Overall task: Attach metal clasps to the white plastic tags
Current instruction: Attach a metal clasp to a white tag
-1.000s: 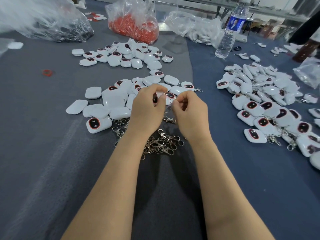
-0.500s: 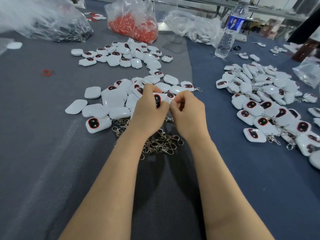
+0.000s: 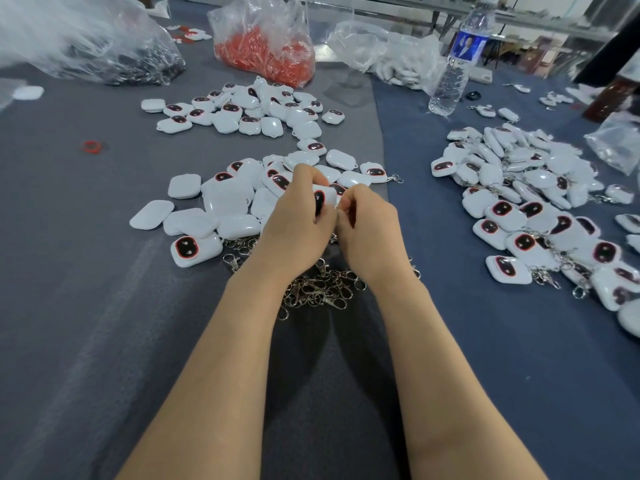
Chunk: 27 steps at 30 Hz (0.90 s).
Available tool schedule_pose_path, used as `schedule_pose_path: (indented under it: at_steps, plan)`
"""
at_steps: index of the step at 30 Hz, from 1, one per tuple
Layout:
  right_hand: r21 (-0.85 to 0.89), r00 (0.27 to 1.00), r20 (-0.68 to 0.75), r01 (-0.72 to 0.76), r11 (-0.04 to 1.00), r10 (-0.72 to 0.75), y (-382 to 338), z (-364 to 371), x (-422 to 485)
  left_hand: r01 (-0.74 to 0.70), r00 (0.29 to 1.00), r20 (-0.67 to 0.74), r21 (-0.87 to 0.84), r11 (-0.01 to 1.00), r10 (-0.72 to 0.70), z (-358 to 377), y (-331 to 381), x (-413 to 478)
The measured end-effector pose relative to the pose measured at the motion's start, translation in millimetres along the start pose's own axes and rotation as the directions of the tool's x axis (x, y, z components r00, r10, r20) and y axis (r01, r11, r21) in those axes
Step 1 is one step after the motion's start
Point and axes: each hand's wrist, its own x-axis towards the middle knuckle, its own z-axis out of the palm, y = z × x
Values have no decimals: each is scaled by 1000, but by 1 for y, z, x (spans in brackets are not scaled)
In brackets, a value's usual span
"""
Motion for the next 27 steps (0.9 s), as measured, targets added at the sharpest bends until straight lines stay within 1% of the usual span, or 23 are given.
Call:
schedule_pose_path:
  at_steps: [2,3,4,5,6,7,8,9,11,14,19,21,22,23,24,25,26,27]
  plan:
    - [70,998,-69,8,998,-4,-3,2,-1,11,999,-43,-67,998,-14,0,1,1]
    - [130,995,-104,14,991,-1,-5,2,-2,42,996,-74,-134,990,-52,0,2,2]
    - [192,992,-127,20,981,4,-7,2,-2,96,987,-103,-228,969,-122,1,3,3]
    - [247,991,-135,24,969,10,-9,3,-2,168,969,-113,-352,921,-219,2,5,4]
    - [296,991,-132,26,955,14,-11,3,-2,236,944,-88,-495,837,-318,2,7,6]
    - [340,992,-124,24,940,19,-12,4,-2,285,920,-33,-629,723,-392,1,10,7]
    - [382,992,-121,20,924,28,-14,4,-2,313,905,36,-732,606,-424,-1,11,8]
    - [413,990,-133,17,910,42,-15,5,-2,331,902,105,-791,515,-419,-2,13,8]
    - [437,979,-195,26,899,66,-15,5,-2,358,906,198,-829,430,-373,-5,13,9]
    - [420,968,-245,50,906,60,-13,4,-2,394,890,265,-857,333,-370,-7,12,8]
    - [391,971,-235,52,919,45,-13,2,-2,411,863,307,-889,203,-401,-10,14,6]
    - [374,972,-230,44,926,47,-13,2,-2,410,855,312,-895,174,-414,-10,12,7]
    - [354,973,-228,41,934,43,-13,1,-2,409,853,306,-895,177,-422,-10,11,8]
    - [325,975,-221,40,945,35,-13,1,-2,403,855,282,-890,215,-436,-9,11,8]
    - [292,978,-207,42,955,21,-12,1,-3,387,864,220,-865,318,-453,-8,12,8]
    - [264,982,-187,44,963,6,-12,0,-3,370,879,125,-786,495,-459,-8,12,7]
    - [238,987,-162,43,970,-4,-11,0,-3,338,904,11,-630,699,-428,-7,11,5]
    - [201,990,-141,37,979,-9,-10,0,-2,269,939,-83,-429,862,-334,-6,10,4]
